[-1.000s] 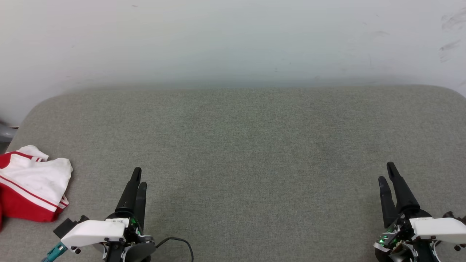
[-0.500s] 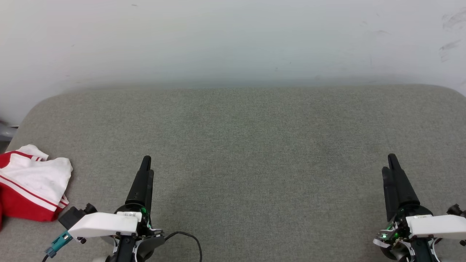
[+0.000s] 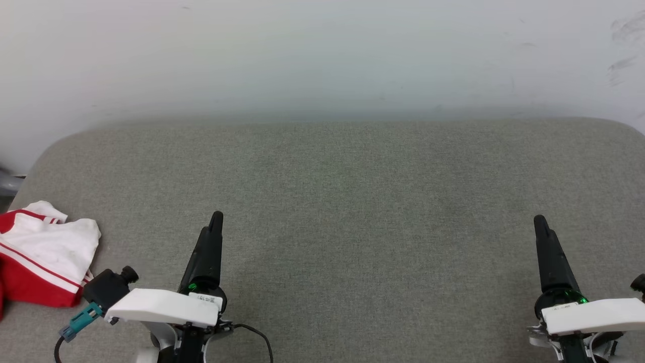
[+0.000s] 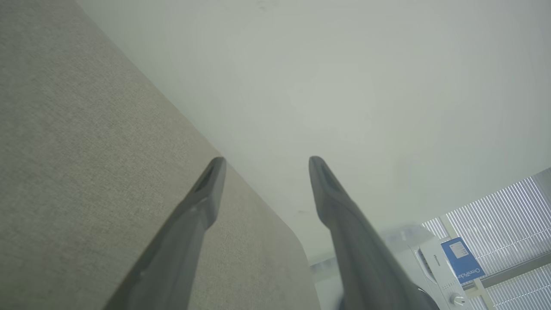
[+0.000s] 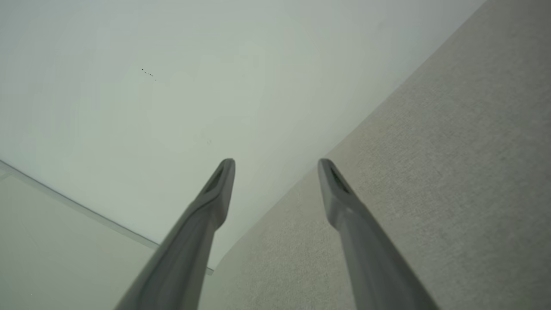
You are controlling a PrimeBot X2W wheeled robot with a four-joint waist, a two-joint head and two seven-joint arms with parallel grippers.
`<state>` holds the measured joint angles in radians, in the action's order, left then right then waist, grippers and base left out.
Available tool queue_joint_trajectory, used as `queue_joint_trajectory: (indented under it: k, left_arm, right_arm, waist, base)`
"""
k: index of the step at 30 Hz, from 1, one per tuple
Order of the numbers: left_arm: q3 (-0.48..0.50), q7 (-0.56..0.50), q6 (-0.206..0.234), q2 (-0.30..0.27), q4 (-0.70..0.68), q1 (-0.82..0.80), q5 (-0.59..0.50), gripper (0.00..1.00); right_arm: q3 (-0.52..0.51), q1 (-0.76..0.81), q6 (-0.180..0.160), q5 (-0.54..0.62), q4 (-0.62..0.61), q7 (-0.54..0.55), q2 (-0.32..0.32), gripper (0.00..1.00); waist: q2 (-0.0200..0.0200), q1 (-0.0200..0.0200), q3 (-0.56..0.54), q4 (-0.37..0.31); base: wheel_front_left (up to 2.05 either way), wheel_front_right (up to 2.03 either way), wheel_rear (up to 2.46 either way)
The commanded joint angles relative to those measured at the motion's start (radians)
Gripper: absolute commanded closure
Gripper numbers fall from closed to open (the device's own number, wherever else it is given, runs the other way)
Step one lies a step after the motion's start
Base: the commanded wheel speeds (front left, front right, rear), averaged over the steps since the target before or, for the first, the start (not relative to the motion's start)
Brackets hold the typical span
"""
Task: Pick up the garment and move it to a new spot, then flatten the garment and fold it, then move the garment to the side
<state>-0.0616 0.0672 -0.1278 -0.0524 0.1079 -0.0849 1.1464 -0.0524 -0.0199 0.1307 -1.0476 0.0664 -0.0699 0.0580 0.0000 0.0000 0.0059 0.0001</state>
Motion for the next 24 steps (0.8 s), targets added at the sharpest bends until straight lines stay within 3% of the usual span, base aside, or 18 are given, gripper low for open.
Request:
queue_joint_trajectory:
  k: [1, 12, 24]
  left_arm:
    - [-0.007, 0.01, -0.002, -0.002, -0.016, -0.009, -0.045, 0.0]
    - [0.004, 0.045, -0.003, 0.001, -0.01, 0.007, -0.34, 0.0]
    - [0.021, 0.08, 0.01, 0.002, -0.001, 0.02, -0.574, 0.0]
  right_arm:
    - [-0.002, -0.002, 0.0, 0.048, -0.021, -0.009, -0.001, 0.0]
    - [0.008, 0.011, 0.0, 0.348, -0.032, -0.025, -0.005, 0.0]
    - [0.014, 0.01, 0.0, 0.56, -0.044, 0.007, -0.007, 0.0]
  waist:
    - [0.0, 0.0, -0.001, 0.0]
    - [0.0, 0.0, -0.004, 0.0]
    - [0.0, 0.0, -0.004, 0.003]
  base:
    - [0.0, 0.0, 0.0]
    - [0.0, 0.0, 0.0]
    - [0.0, 0.0, 0.0]
